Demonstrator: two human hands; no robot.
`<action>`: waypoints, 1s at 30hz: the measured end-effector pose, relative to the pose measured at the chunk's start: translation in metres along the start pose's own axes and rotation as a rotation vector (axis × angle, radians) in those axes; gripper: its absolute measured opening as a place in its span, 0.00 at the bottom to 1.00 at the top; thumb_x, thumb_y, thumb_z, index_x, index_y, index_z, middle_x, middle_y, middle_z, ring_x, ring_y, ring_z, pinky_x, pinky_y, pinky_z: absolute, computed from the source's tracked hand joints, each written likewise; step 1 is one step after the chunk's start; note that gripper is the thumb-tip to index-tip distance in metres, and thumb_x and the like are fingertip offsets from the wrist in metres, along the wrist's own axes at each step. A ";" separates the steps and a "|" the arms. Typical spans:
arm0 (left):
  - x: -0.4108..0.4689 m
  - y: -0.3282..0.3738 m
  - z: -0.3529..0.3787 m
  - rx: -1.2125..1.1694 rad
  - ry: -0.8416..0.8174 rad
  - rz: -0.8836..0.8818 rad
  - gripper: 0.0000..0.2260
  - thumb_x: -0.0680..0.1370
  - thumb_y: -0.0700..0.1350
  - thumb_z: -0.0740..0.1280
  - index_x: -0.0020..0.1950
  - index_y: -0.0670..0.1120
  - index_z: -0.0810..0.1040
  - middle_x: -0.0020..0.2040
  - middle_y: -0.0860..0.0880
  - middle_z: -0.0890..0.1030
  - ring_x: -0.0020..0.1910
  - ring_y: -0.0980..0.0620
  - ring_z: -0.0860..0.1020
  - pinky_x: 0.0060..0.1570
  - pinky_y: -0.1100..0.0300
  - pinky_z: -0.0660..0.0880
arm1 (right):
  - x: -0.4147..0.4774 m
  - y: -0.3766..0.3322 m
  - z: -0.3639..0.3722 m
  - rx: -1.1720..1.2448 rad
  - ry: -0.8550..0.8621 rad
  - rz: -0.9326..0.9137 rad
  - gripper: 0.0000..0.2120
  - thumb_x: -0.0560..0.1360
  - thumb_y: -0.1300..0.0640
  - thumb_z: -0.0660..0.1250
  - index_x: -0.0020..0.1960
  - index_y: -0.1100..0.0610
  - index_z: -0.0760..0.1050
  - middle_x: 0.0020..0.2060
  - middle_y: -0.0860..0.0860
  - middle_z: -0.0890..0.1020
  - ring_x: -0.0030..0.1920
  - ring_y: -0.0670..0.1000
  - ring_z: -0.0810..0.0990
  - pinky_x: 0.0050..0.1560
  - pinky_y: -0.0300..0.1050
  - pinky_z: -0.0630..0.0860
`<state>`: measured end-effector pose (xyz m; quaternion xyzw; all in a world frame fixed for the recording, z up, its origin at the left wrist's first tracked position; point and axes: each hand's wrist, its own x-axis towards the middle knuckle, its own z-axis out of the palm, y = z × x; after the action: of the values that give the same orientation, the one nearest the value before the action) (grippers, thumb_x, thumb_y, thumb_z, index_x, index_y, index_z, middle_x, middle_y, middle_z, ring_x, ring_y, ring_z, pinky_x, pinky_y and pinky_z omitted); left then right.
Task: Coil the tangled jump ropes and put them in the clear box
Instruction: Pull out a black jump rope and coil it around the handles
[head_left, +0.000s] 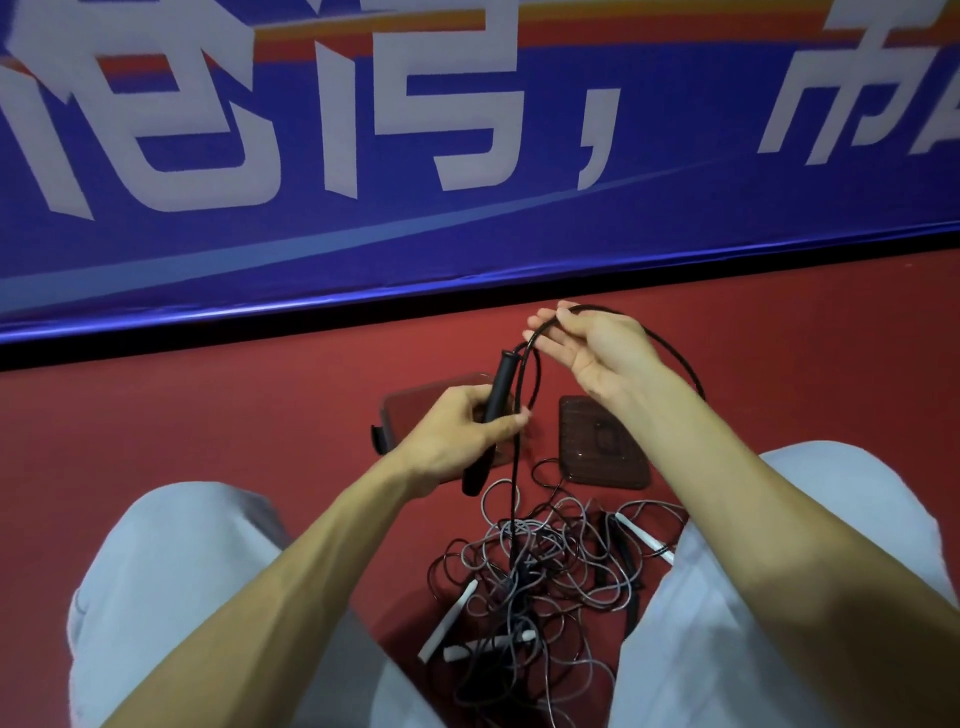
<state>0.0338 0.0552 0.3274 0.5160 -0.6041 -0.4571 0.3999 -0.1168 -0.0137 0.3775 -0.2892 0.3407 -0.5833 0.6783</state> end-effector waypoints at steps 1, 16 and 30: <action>-0.001 0.002 0.002 -0.062 0.016 -0.010 0.06 0.79 0.39 0.68 0.52 0.36 0.78 0.42 0.44 0.81 0.38 0.52 0.82 0.39 0.62 0.79 | 0.001 0.000 0.000 -0.012 -0.004 -0.006 0.05 0.79 0.72 0.57 0.48 0.66 0.71 0.40 0.61 0.79 0.37 0.56 0.84 0.37 0.50 0.83; -0.002 0.038 -0.053 -1.171 0.454 0.151 0.05 0.80 0.37 0.64 0.54 0.36 0.74 0.41 0.43 0.85 0.43 0.47 0.85 0.39 0.55 0.82 | -0.014 0.041 0.004 -1.022 -0.537 0.045 0.14 0.77 0.69 0.62 0.54 0.52 0.77 0.52 0.52 0.81 0.51 0.49 0.79 0.59 0.45 0.76; 0.006 0.014 -0.047 -0.634 0.508 -0.016 0.02 0.80 0.37 0.65 0.51 0.42 0.75 0.47 0.45 0.82 0.43 0.46 0.82 0.45 0.52 0.80 | -0.012 0.050 0.009 -0.857 -0.182 -0.230 0.06 0.79 0.66 0.62 0.49 0.57 0.76 0.37 0.55 0.81 0.37 0.52 0.83 0.40 0.53 0.83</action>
<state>0.0738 0.0431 0.3528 0.4684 -0.3113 -0.4819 0.6719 -0.0810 0.0053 0.3445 -0.6299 0.4563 -0.4332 0.4552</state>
